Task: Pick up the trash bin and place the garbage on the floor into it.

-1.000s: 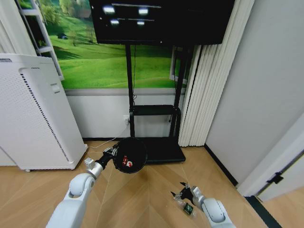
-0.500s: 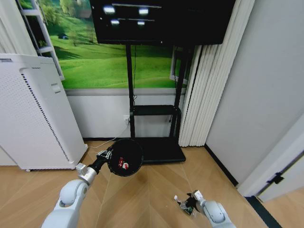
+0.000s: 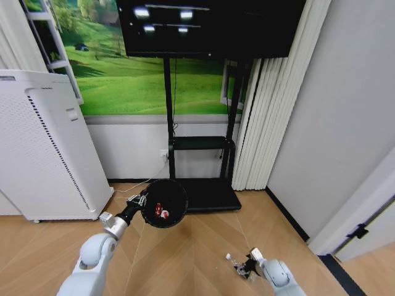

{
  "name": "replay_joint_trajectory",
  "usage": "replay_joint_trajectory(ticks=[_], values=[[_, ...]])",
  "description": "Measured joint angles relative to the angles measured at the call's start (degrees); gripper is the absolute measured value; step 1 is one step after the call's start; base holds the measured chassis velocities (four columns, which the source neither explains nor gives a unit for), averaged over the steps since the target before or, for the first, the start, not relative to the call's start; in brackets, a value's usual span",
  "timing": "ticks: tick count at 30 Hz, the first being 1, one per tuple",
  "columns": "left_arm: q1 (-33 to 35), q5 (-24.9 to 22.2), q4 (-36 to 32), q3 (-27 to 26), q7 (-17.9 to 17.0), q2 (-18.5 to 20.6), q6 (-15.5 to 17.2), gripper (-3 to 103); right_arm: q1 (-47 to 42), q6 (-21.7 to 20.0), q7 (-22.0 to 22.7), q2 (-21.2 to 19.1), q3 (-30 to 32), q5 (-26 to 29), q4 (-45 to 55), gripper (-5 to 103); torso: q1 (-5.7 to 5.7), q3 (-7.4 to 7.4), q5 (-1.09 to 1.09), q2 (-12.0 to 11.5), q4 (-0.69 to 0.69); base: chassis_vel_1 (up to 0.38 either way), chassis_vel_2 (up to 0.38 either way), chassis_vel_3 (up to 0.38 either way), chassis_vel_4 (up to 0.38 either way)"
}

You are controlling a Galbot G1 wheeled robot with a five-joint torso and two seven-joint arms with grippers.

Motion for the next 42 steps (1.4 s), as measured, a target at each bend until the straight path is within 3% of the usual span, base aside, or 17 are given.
replay_joint_trajectory(ticks=[17, 22, 25, 26, 29, 30, 32, 35, 36, 42], values=[[-1.09, 0.04, 0.35, 0.58, -0.86, 0.15, 0.63, 7, 2.32, 1.68, 1.14, 2.51, 0.09, -2.32, -7.0, 101, 0.0, 0.0, 0.0, 0.0, 0.0, 0.0, 0.0, 0.0, 0.0], [-1.72, 0.07, 0.51, 1.02, -1.34, 0.09, 0.99, 7, 3.24, 1.77, 1.47, 2.53, 0.02, -3.04, -8.63, 80, 0.0, 0.0, 0.0, 0.0, 0.0, 0.0, 0.0, 0.0, 0.0], [-1.8, 0.07, 0.54, 1.07, -1.37, 0.09, 1.05, 7, 3.31, 1.81, 1.65, 2.58, 0.02, -3.04, -8.85, 75, 0.0, 0.0, -0.01, 0.0, 0.0, 0.0, 0.0, 0.0, 0.0], [-1.98, 0.1, 0.63, 1.13, -1.4, 0.12, 1.11, 7, 3.38, 1.93, 1.78, 2.66, 0.02, -3.04, -9.08, 64, 0.0, 0.0, 0.0, 0.0, 0.0, 0.0, 0.0, 0.0, 0.0], [-2.13, 0.18, 0.7, 1.19, -1.46, 0.12, 1.17, 7, 3.43, 2.17, 2.0, 2.73, 0.04, -3.03, -9.27, 58, 0.0, 0.0, -0.01, 0.0, 0.0, 0.0, 0.0, 0.0, 0.0], [-2.19, 0.26, 0.71, 1.28, -1.49, 0.12, 1.26, 7, 3.44, 2.32, 2.19, 2.75, 0.08, -2.98, -9.34, 47, 0.0, 0.0, -0.01, 0.0, 0.0, 0.0, 0.0, 0.0, 0.0], [-2.2, 0.36, 0.73, 1.39, -1.5, 0.11, 1.29, 7, 3.44, 2.45, 2.28, 2.75, 0.15, -2.91, -9.36, 47, 0.0, 0.0, -0.01, 0.0, 0.0, 0.0, 0.0, 0.0, 0.0], [-2.25, 0.55, 0.75, 1.64, -1.65, 0.09, 1.35, 7, 3.24, 2.85, 3.23, 2.71, 1.07, -2.04, -8.81, 33, 0.0, 0.0, 0.02, 0.0, 0.0, 0.0, 0.0, 0.0, 0.0], [-2.25, 0.55, 0.75, 1.64, -1.65, 0.09, 1.35, 7, 3.24, 2.85, 3.23, 2.71, 1.07, -2.04, -8.81, 33, 0.0, 0.0, 0.02, 0.0, 0.0, 0.0, 0.0, 0.0, 0.0], [-2.39, 0.6, 1.64, 1.67, -2.04, -0.13, 1.42, 7, 2.11, 1.16, 6.13, 2.31, 4.79, 3.87, -0.97, 21, 0.0, 0.0, 0.0, 0.0, 0.01, 0.0, 0.0, 0.0, 0.0]])
